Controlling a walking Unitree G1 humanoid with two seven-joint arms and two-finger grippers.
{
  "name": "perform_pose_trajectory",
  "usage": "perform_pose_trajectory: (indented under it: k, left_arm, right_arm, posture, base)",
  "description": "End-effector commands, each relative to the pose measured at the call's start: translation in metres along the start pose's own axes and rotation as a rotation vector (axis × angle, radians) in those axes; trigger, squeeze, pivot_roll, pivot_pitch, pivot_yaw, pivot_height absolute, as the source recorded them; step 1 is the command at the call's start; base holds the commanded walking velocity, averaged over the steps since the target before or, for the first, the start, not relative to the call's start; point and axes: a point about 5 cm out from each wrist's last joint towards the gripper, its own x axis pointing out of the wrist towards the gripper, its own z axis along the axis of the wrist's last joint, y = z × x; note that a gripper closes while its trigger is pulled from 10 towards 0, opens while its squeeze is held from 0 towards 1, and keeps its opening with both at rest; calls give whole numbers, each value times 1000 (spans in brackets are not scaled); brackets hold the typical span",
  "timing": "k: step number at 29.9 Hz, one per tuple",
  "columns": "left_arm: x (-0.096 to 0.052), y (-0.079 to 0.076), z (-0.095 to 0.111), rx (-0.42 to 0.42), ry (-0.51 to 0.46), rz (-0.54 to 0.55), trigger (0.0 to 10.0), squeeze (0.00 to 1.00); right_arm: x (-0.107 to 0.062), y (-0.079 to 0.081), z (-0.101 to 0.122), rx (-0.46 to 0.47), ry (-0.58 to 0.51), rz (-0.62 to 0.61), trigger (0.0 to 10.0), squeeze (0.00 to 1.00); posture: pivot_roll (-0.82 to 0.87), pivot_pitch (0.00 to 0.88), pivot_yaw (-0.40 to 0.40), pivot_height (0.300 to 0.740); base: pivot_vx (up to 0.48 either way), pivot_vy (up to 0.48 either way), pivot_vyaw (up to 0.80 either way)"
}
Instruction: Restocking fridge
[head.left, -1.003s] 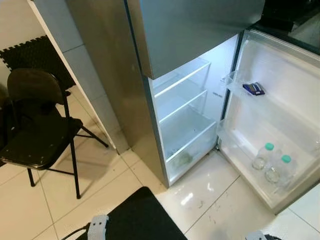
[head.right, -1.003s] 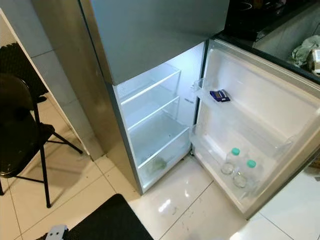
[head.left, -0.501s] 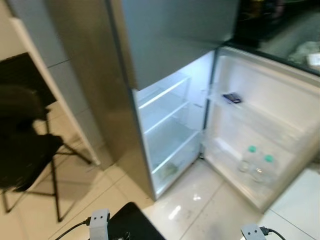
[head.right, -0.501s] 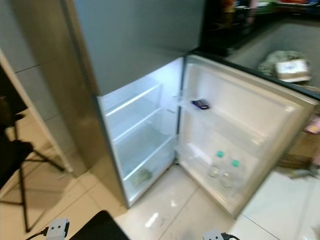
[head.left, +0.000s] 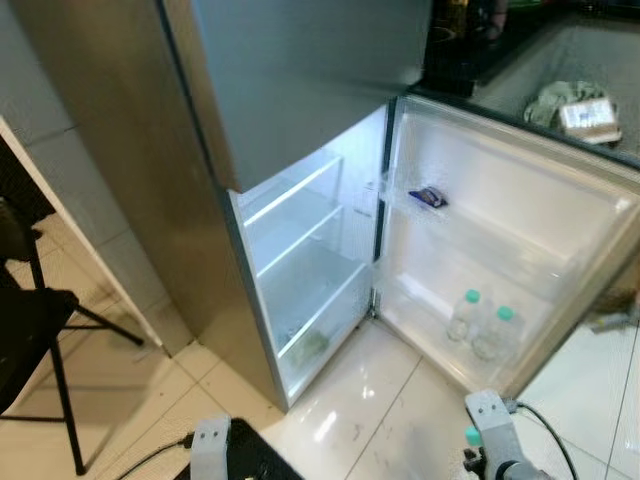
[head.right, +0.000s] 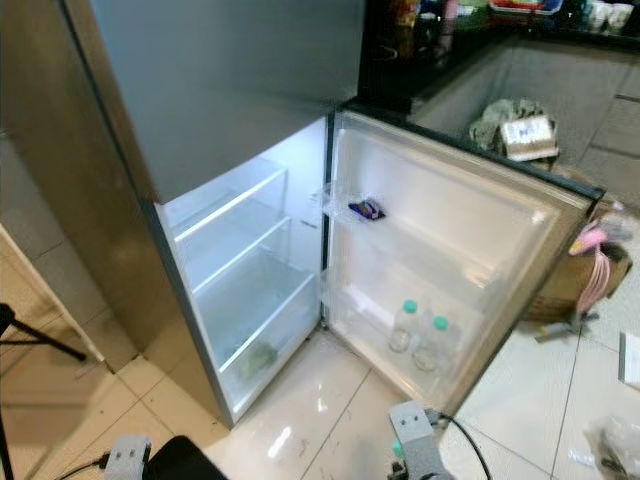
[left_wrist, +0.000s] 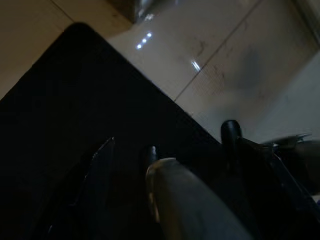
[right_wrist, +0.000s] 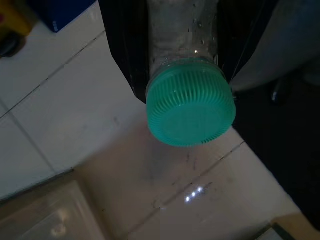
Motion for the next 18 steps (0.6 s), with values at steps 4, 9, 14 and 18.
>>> perform_pose_trajectory:
  k: [4,9,14,18]
  left_arm:
    - [3,-6,2,6,-7,-6,10000,0]
    - [3,-8,0,13,0,-7,10000,0]
    - [3,-9,-1,27,7,-11,10000,0]
    - [4,-11,1,38,5,-13,10000,0]
  right_arm:
    - [-4,2,-21,-1,75,5,10000,0]
    - [-5,2,-26,-6,87,6,10000,0]
    - [-5,2,-21,-10,53,18,10000,0]
    - [-4,1,-17,-14,42,16,10000,0]
  posture:
    - [-80,0,4,740]
    - [-84,0,7,740]
    - [-87,0,9,740]
    - [-87,0,10,740]
  base:
    - [0,0,-800]
    - [0,0,-800]
    - [0,0,-783]
    - [0,0,-755]
